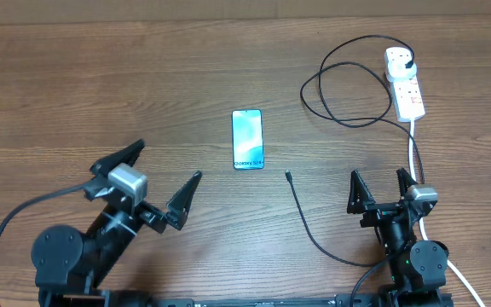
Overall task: Plug charger to phone and switch on socket
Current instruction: 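Raise the left arm and move the left gripper over the phone, then lower the open left gripper down around the phone's top edge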
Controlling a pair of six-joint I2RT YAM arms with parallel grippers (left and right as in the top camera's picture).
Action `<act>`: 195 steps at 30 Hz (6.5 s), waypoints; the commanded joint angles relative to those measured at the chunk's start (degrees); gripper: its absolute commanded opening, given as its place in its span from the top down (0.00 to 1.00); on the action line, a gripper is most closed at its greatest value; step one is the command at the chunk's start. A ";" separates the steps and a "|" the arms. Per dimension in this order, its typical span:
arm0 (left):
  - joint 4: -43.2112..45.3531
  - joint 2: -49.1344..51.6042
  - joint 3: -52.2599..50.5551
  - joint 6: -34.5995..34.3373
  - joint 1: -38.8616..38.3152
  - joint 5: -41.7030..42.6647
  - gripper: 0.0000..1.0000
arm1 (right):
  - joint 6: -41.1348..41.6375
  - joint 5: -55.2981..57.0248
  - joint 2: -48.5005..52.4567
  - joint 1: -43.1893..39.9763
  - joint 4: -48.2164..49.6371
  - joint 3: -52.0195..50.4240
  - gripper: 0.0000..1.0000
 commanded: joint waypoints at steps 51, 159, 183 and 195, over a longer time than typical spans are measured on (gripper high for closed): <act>-66.62 76.85 71.08 -27.63 -14.23 -11.41 0.00 | -0.09 -0.26 -0.63 0.37 0.37 -0.59 0.00; -47.65 105.04 67.82 -35.87 -26.64 -34.12 0.00 | -0.09 -0.26 -0.63 0.37 0.39 -0.59 0.00; -43.98 105.09 67.67 -33.86 -25.53 -30.25 0.00 | -0.09 -0.26 -0.63 0.37 0.37 -0.59 0.00; -45.55 107.54 67.65 -34.84 -27.10 -33.33 0.00 | -0.09 -0.26 -0.63 0.37 0.37 -0.59 0.00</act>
